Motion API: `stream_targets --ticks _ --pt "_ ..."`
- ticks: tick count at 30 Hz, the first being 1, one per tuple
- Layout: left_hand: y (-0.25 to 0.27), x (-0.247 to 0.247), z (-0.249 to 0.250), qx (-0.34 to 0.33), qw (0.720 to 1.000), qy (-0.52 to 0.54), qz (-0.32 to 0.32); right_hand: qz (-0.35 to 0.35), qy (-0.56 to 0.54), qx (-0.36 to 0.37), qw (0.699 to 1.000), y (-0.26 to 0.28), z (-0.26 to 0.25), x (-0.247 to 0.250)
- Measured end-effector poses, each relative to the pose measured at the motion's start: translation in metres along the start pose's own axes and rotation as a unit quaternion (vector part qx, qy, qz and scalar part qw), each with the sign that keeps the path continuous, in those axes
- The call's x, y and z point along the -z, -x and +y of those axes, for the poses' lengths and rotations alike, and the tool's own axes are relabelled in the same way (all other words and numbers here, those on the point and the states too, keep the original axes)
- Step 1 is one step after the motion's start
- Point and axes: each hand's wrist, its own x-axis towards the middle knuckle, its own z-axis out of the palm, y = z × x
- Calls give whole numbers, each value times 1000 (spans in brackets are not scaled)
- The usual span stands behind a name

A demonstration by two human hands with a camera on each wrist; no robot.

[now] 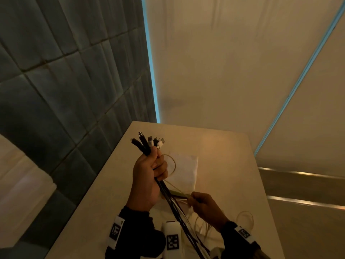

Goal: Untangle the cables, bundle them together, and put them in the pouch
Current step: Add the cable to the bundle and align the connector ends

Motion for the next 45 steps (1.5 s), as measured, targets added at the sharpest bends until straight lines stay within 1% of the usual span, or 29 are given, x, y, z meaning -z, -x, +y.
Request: stream_targets --ticks 3,5,7,9,10,12,14,16,18,20,23,26,28,32,34,39,43,45 --pt "0 3 4 3 1000 -6 10 13 34 -36 999 -1 21 3" --pt "-1 4 3 11 999 -19 24 30 40 -71 996 -1 29 4" --pt "-2 6 -1 28 998 -37 45 65 23 -104 992 -3 22 4" --pt "-5 8 -4 51 995 -45 68 105 -34 -107 988 -5 -1 4" --pt "-6 9 -6 61 994 -44 77 117 -73 -93 986 -6 -18 3" --pt "-6 8 -7 76 992 -41 92 116 -142 -42 982 -5 -56 0" --pt "-5 5 -10 84 990 -45 100 92 -180 27 979 -2 -92 -5" --pt "-3 2 -11 90 989 -56 107 55 -190 86 976 4 -121 -11" --pt "-3 0 -11 94 988 -57 108 16 -188 114 976 10 -139 -17" --pt "-3 -2 -11 98 988 -55 102 -19 -196 116 974 15 -146 -22" --pt "-1 -6 -7 100 992 -27 75 -37 -174 94 980 18 -142 -25" --pt "0 -11 -3 76 996 21 52 -44 -158 44 985 16 -128 -22" --pt "0 -12 -2 58 997 35 38 -44 -149 17 988 14 -116 -16" --pt "1 -10 -5 44 998 48 10 -58 -129 17 990 10 -94 -13" --pt "0 -9 -5 38 998 43 7 -52 -122 15 991 8 -80 -13" --pt "0 -6 -5 37 999 7 19 -24 -51 7 998 -1 -38 -11" --pt "1 -3 -2 39 999 -3 29 -20 -30 7 999 -6 -23 -13" --pt "1 -3 1 33 999 -9 32 -10 -21 -5 1000 -7 -13 -14"
